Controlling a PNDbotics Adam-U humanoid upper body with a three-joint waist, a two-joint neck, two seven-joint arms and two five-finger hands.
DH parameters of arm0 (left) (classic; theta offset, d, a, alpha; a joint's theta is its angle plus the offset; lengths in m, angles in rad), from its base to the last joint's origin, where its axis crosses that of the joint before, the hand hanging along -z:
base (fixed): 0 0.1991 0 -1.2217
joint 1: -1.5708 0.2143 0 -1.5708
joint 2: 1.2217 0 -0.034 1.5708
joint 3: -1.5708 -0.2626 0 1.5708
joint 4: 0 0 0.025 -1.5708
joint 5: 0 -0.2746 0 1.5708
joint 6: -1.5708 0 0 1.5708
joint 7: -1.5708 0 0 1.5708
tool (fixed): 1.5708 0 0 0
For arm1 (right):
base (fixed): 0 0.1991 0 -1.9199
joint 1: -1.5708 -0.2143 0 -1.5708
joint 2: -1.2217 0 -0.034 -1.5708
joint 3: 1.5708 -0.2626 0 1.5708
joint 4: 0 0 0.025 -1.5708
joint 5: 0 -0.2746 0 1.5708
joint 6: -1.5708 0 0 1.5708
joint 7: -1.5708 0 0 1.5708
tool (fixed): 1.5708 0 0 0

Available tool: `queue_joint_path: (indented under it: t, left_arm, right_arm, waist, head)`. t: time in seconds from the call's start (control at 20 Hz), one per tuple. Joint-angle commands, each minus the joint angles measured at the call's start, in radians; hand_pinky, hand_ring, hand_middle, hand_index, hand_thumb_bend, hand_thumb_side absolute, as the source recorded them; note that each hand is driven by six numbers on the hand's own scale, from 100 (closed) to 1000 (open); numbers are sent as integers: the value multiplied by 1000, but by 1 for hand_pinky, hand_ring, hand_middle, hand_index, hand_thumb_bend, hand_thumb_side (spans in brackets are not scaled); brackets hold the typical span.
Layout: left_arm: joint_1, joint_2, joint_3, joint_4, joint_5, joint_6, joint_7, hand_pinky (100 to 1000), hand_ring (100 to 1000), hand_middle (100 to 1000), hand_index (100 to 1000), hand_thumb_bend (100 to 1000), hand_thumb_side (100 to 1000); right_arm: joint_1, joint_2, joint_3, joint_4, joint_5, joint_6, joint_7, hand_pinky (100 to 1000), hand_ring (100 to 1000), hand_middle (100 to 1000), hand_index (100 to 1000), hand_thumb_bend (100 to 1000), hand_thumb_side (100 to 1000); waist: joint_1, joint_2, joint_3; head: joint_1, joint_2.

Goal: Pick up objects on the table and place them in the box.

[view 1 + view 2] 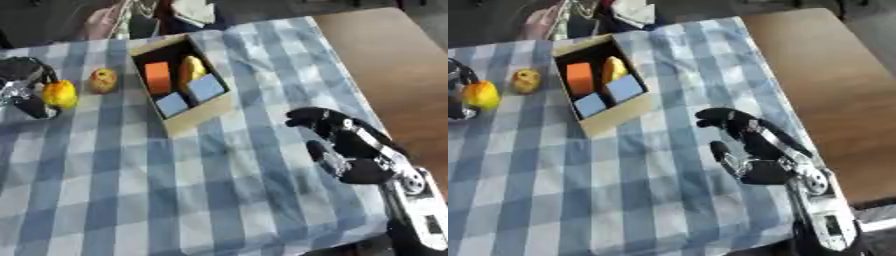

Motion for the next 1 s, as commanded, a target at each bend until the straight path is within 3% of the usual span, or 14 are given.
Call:
queue_joint_path:
  t: [0.05, 0.4, 0.65, 0.85, 1.0]
  left_arm:
    - [-7, 24, 13, -11, -1, -2, 20, 605, 515, 532, 677, 359, 164]
    - [0, 39, 18, -51, 43, 0, 69, 555, 445, 441, 594, 264, 154]
    - [1, 78, 14, -184, 96, -3, 89, 547, 434, 423, 580, 249, 144]
    - [-38, 85, -21, -281, 107, -14, 85, 557, 451, 440, 599, 260, 144]
    - [-86, 52, -57, -310, 105, -36, 72, 564, 463, 453, 613, 258, 144]
  right_arm:
    - [-11, -7, -3, -8, -1, -2, -5, 1000, 872, 861, 890, 100, 324]
    - [-10, -7, -5, -7, -1, -3, -6, 1000, 871, 861, 890, 100, 325]
    - [-9, -8, -5, -6, -1, -3, -5, 1000, 871, 861, 890, 100, 326]
    - [-7, -9, -1, -5, -1, -3, -2, 1000, 871, 861, 890, 100, 327]
    - [-8, -6, 3, -4, -3, -4, 2, 1000, 871, 861, 890, 100, 327]
  waist:
    - [-9, -10, 3]
    - [-10, -12, 6]
    - [-9, -15, 12]
    - [-9, -18, 12]
    - [-10, -20, 4]
  head:
    - [-3, -3]
    - [-3, -3]
    - [-5, -3]
    - [-3, -3]
    - [2, -3]
